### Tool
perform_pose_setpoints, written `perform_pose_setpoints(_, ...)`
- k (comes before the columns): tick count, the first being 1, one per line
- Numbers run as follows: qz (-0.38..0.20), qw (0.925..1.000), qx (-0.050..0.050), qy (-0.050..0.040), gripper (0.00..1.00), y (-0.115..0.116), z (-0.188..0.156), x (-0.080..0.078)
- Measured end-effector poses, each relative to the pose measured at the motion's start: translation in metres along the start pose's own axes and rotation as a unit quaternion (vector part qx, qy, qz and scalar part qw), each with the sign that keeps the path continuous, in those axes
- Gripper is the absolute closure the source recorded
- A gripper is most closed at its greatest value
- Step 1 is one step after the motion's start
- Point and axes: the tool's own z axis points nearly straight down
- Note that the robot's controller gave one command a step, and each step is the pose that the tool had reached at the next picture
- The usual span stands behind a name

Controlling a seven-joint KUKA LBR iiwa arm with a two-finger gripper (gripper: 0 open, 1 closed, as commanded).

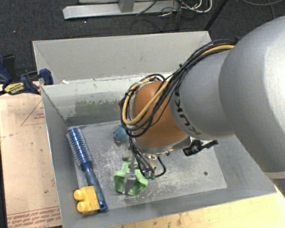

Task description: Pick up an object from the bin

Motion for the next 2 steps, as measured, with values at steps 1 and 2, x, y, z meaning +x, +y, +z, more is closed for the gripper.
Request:
perform_pose_setpoints(1, 0.073, 0.9973, -0.006, -0.0046, 0.00, -0.0072, 0.0230, 0.0025)
perform_pose_setpoints(2, 0.072, 0.9974, -0.003, -0.0019, 0.00, -0.0045, 0.0208, 0.0017)
